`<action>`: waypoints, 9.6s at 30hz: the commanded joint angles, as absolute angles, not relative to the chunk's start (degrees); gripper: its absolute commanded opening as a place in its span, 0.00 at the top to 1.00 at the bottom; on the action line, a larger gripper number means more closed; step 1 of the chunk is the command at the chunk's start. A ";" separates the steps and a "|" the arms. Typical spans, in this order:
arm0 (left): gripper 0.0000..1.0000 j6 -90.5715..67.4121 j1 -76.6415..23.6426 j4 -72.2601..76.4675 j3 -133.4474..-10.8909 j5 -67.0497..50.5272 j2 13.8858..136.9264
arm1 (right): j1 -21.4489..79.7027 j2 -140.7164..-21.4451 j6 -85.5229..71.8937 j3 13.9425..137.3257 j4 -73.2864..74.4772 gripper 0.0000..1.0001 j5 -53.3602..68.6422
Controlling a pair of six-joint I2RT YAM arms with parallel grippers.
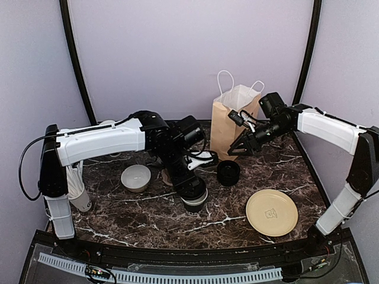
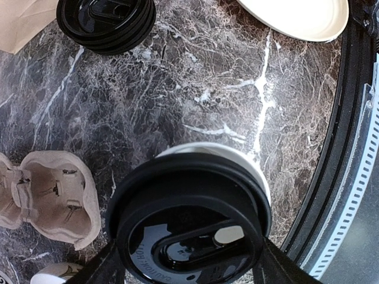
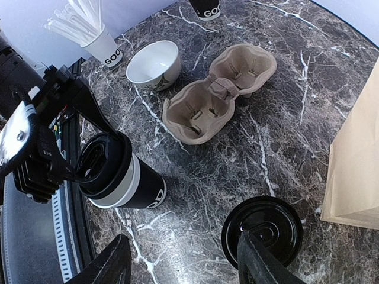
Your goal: Pack the takeout coffee
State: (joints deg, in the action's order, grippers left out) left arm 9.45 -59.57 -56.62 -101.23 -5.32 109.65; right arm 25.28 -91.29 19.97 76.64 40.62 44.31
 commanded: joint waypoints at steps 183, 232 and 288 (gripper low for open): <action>0.66 -51.55 -51.42 -6.10 -52.63 -23.18 84.17 | 36.03 -114.26 12.66 84.15 48.52 0.56 57.98; 0.90 -44.45 -49.10 -12.91 -47.56 -19.88 96.14 | 38.50 -122.00 7.23 82.63 46.76 0.73 44.35; 0.42 -36.66 -46.85 -8.01 -59.41 -16.62 88.74 | 37.44 -105.77 17.50 81.07 56.33 0.43 47.48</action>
State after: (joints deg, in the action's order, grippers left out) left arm -35.03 -48.42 -10.66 -60.29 -15.57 89.30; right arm 37.36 -108.33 19.20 87.29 58.46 46.68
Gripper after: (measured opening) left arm 0.595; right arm 0.548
